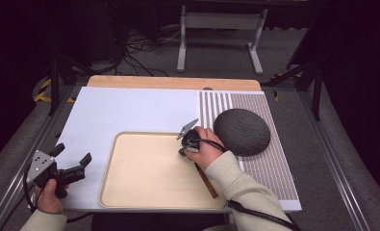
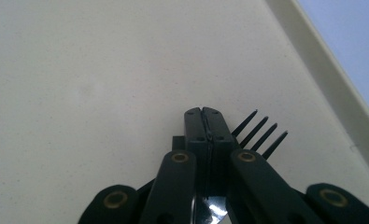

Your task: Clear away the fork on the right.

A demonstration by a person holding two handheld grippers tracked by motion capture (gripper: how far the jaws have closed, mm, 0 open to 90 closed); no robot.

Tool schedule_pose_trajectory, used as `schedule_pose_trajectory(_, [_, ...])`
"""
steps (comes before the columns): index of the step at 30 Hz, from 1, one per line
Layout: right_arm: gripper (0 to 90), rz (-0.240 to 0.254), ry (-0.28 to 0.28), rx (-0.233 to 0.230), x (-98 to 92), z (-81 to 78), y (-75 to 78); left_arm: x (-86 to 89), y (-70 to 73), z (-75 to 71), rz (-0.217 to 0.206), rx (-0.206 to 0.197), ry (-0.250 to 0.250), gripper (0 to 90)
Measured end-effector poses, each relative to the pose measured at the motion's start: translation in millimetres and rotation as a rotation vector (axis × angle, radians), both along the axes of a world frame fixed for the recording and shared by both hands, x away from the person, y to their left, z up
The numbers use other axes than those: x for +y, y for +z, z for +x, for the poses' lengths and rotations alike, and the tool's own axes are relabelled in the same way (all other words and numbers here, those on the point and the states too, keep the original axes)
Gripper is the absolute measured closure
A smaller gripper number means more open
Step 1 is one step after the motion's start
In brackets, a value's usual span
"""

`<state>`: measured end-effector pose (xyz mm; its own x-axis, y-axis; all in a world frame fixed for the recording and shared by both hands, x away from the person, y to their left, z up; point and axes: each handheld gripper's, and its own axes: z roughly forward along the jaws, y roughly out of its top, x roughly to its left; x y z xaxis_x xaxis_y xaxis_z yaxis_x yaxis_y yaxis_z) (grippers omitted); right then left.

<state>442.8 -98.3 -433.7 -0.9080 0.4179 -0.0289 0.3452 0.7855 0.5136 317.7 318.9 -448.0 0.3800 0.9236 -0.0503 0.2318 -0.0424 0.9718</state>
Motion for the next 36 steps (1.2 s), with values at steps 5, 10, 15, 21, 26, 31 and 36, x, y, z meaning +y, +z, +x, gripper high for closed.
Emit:
schedule_pose_trajectory(5, [90.0,-0.006,-0.014,-0.004,-3.3,1.5,0.4,-0.6,-0.2,0.2,0.0,-0.001,0.0,0.1])
schedule_pose_trajectory(10, [90.0,-0.014,-0.043,-0.01,-9.8,4.3,1.0,-0.6,-0.4,0.3,0.001,0.001,0.0,0.1])
schedule_pose_trajectory(15, [90.0,-0.023,-0.067,-0.012,-17.4,7.3,1.9,-0.8,-0.6,0.7,0.0,0.001,-0.001,0.1])
schedule_pose_trajectory(21, [90.0,-0.028,-0.097,-0.017,-26.7,9.8,2.8,-1.5,-0.9,1.0,0.004,0.006,-0.002,0.1])
schedule_pose_trajectory(26, [90.0,-0.027,-0.129,-0.02,-36.5,12.5,2.6,-2.2,-1.4,1.7,0.003,0.005,-0.003,0.1])
schedule_pose_trajectory(31, [90.0,-0.033,-0.146,-0.024,-41.7,13.7,3.1,-2.4,-1.7,1.8,0.003,0.008,-0.003,0.1])
schedule_pose_trajectory(36, [90.0,-0.032,-0.173,-0.022,-49.2,15.5,3.3,-2.2,-1.7,2.2,0.005,0.01,-0.003,0.1])
